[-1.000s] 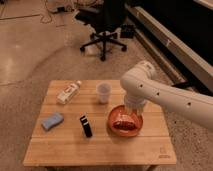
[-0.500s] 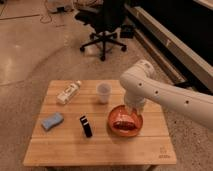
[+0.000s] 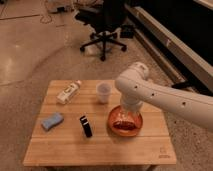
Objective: Knock the eraser over
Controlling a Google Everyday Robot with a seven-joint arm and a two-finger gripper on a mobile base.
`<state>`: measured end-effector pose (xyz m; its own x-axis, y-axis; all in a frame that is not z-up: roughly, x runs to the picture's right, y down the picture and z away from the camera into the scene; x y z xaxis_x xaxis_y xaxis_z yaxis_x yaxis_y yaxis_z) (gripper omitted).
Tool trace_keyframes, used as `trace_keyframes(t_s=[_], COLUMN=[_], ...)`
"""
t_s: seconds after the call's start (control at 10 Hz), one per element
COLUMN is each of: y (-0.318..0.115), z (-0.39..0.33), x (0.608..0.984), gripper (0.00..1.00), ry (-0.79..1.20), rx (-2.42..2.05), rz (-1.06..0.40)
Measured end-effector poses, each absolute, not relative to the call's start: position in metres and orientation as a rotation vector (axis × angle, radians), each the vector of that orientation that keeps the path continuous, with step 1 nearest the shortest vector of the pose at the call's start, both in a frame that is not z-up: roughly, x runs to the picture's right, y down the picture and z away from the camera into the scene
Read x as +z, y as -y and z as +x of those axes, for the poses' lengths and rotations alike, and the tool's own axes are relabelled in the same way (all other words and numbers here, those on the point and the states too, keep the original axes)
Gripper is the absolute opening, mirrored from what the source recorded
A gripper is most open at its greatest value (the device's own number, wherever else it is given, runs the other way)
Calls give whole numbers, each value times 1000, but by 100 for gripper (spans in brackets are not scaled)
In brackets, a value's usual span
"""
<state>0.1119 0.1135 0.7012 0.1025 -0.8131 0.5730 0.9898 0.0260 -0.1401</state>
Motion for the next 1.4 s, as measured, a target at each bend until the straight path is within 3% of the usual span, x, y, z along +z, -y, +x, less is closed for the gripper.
trace_keyframes(t_s=[0.3, 1.4], y=[-126, -151], z=[73, 44], x=[695, 706], gripper=[41, 41], ry=[390, 427], rx=[-1457, -1520], rz=[-578, -592])
